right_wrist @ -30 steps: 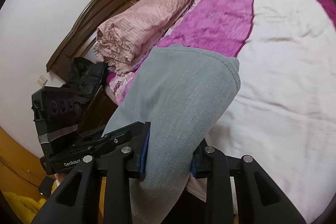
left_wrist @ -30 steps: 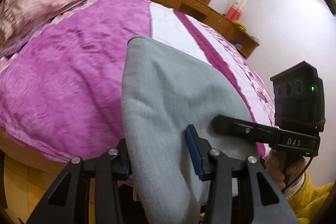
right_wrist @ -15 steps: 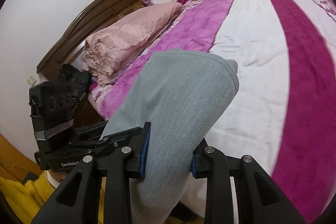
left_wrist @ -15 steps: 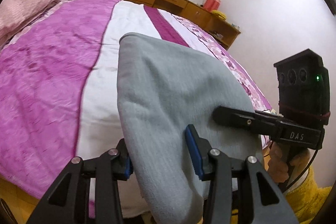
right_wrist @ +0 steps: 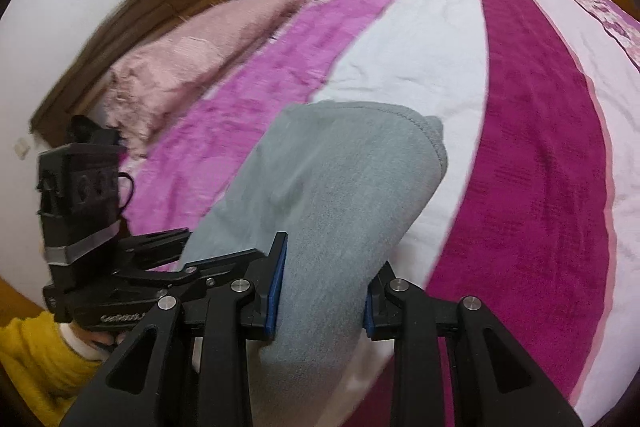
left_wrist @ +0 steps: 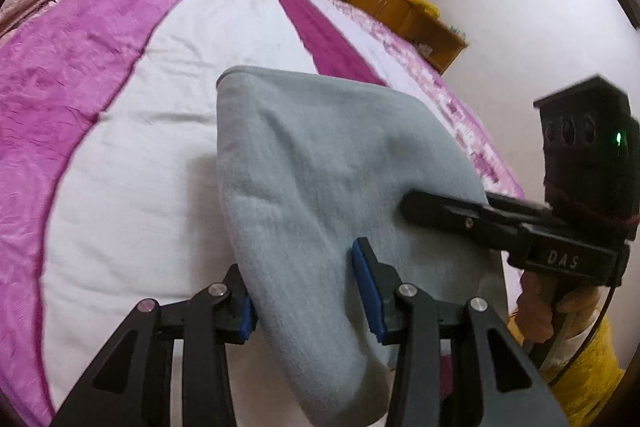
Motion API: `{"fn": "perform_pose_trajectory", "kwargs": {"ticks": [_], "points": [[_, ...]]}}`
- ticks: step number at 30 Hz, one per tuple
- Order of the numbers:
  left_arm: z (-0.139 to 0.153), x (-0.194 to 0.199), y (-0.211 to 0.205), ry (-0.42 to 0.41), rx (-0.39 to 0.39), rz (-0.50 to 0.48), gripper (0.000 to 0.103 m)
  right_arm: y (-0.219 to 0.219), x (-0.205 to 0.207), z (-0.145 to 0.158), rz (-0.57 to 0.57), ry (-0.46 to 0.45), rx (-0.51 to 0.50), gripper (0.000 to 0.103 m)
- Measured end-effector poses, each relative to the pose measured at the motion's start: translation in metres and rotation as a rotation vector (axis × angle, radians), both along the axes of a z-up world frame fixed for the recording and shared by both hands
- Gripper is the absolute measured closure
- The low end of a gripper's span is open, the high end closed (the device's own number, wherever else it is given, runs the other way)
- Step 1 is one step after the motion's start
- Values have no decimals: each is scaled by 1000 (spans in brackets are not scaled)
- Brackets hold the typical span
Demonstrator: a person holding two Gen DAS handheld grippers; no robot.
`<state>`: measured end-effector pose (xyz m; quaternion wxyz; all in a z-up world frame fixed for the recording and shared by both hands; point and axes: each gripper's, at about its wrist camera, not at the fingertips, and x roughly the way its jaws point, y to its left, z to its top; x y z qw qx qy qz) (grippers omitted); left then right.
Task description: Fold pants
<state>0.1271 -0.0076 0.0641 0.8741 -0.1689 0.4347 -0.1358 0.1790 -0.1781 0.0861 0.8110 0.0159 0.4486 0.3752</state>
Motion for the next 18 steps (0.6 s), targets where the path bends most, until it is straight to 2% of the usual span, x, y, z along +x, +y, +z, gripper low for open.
{"fn": "perform_pose_trajectory", "kwargs": {"ticks": [5, 8, 13, 18], "points": [[-28, 15, -17, 24, 79, -31, 59, -8, 27, -35, -34, 36, -65, 80], [-36, 18, -19, 27, 98, -38, 57, -15, 32, -54, -64, 53, -66, 76], [-33, 24, -27, 28, 158, -46, 54, -25, 28, -69, -136, 58, -36, 71], [-17, 15, -33, 31, 216, -56, 54, -35, 16, -63, -206, 55, -2, 70]]}}
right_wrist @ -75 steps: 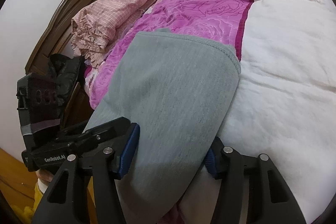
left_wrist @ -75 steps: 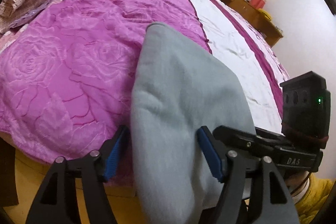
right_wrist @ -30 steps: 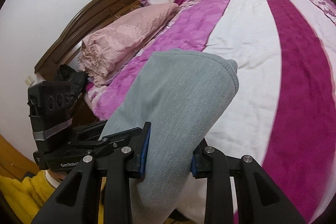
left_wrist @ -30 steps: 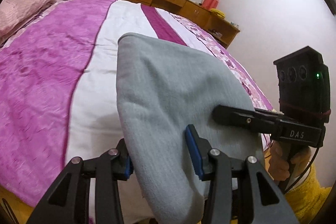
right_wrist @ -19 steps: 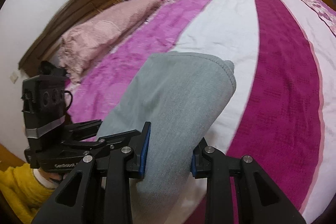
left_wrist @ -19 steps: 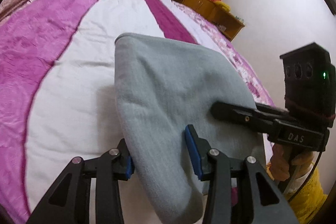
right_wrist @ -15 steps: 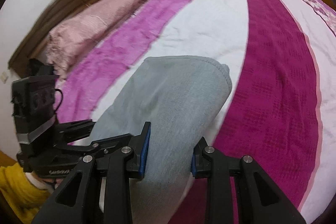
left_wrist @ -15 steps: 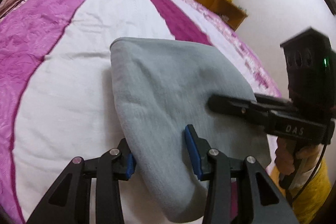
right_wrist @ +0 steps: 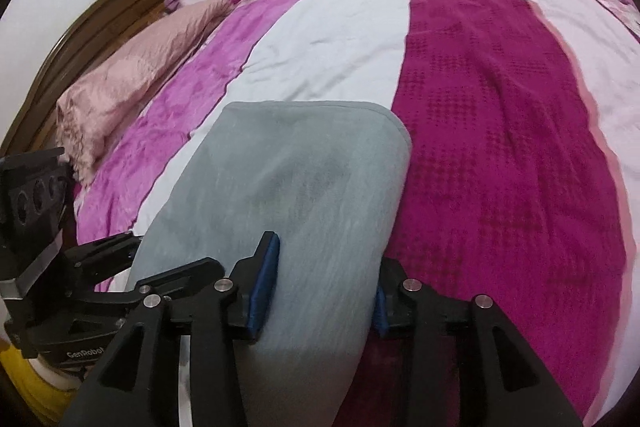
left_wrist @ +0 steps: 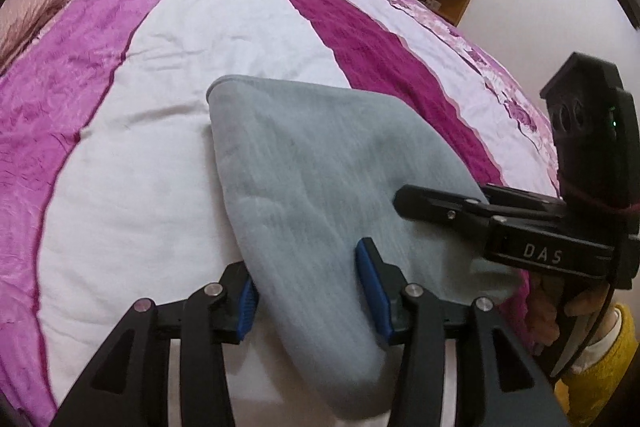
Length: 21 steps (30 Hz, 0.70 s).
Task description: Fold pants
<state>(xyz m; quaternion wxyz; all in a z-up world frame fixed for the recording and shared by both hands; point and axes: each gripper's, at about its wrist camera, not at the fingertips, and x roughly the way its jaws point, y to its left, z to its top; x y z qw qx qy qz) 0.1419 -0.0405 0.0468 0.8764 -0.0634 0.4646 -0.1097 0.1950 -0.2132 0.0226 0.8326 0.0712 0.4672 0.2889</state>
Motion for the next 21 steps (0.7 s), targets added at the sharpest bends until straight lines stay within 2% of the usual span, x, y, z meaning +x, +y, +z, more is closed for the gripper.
{"fn": "perform_pose_trajectory", "kwargs": {"ticks": [8, 11, 14, 18, 21], "points": [[18, -39, 9, -41, 86, 39, 54, -25, -43, 18, -76, -43, 8, 70], [14, -49, 11, -47, 125, 57, 54, -31, -61, 19, -87, -53, 13, 70], [-1, -49, 8, -15, 164, 56, 54, -30, -73, 13, -95, -51, -1, 70], [-15, -46, 10, -1, 162, 72, 54, -23, -73, -5, -103, -21, -29, 70], [-19, -45, 16, 3, 137, 81, 51, -18, -70, -13, -110, -30, -35, 68]]}}
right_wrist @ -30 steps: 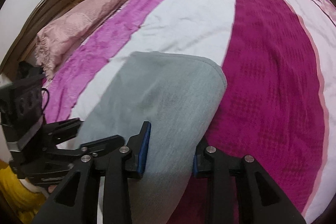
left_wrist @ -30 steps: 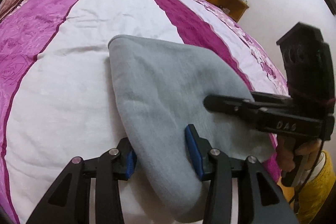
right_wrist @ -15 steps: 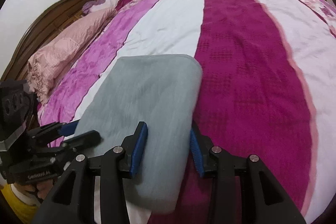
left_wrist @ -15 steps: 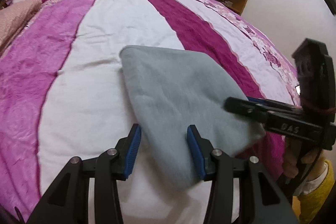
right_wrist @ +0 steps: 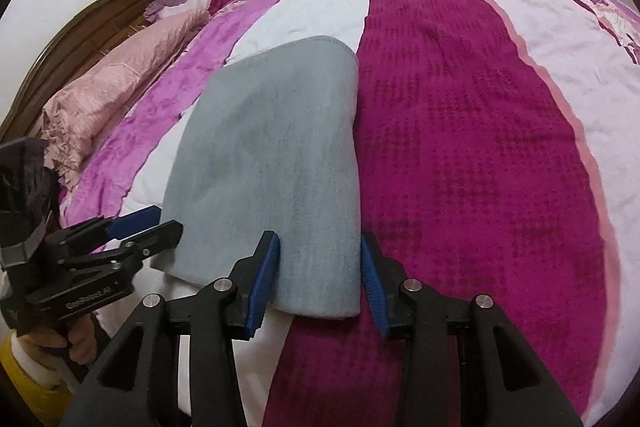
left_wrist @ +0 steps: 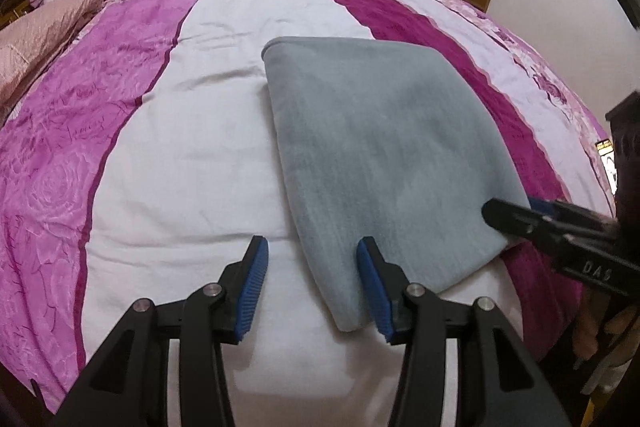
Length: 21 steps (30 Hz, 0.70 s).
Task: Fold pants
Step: 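Open both grippers and pull them back from the folded sweatpants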
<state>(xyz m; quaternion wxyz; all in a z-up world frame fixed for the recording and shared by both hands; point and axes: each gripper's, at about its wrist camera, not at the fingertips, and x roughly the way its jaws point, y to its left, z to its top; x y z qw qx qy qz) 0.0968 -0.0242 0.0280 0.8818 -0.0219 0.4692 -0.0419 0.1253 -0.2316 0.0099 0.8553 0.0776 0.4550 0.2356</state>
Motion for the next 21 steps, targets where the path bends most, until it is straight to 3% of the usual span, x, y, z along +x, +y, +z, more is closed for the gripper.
{"fn": "perform_pose_trajectory", "kwargs": {"ticks": [6, 15, 17, 19, 21], "points": [[2, -3, 7, 3, -46, 44, 47, 4, -6, 4, -27, -20, -24, 67], [19, -30, 4, 13, -46, 65, 47, -7, -38, 24, -53, -52, -63, 67], [19, -38, 1, 26, -32, 54, 36, -9, -47, 26, -60, -60, -74, 66], [16, -46, -3, 32, -7, 50, 27, -10, -56, 25, -71, -66, -98, 59], [12, -53, -6, 34, 8, 52, 26, -12, -65, 24, -90, -78, -131, 40]]}}
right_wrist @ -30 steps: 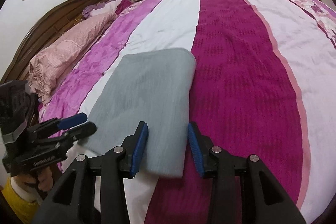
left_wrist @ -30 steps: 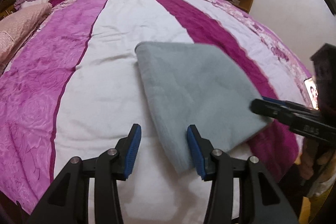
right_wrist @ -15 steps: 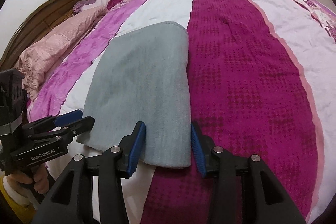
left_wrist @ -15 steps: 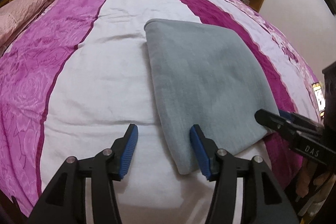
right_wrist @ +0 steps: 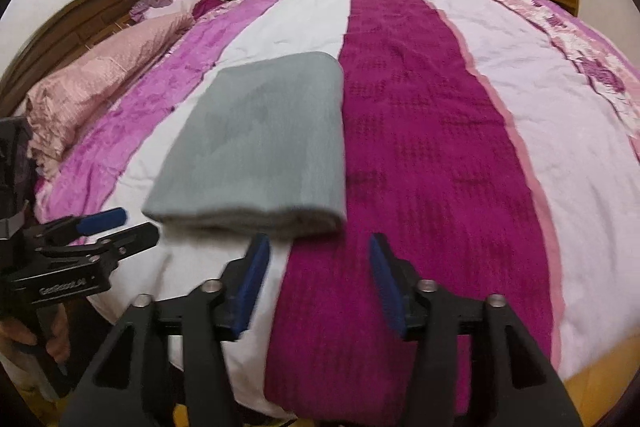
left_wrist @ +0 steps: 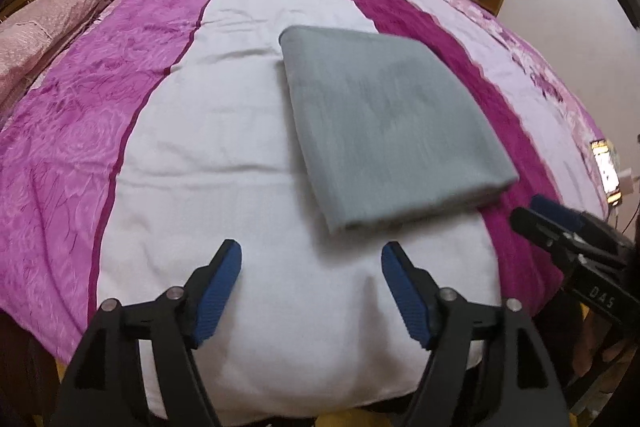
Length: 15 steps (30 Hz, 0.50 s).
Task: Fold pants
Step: 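Open both grippers and pull them back from the folded sweatpants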
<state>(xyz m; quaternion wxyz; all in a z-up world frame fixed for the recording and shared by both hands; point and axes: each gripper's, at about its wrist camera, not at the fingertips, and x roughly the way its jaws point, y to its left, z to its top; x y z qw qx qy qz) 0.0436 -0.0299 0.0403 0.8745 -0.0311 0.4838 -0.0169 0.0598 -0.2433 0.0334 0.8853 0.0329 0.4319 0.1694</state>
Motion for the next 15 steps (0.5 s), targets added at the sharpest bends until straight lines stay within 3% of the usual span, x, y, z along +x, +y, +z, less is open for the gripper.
{"fn": "perform_pose_trajectory", "kwargs": {"ticks": [3, 11, 15], "points": [[-11, -5, -3, 27, 16, 0, 22, -1, -11, -5, -33, -20, -37, 22], [-29, -10, -7, 7, 43, 40, 16, 6, -17, -33, -75, 6, -155, 18], [-32, -10, -9, 5, 55, 46, 15, 2, -14, -38, -98, 24, -119, 15]]}}
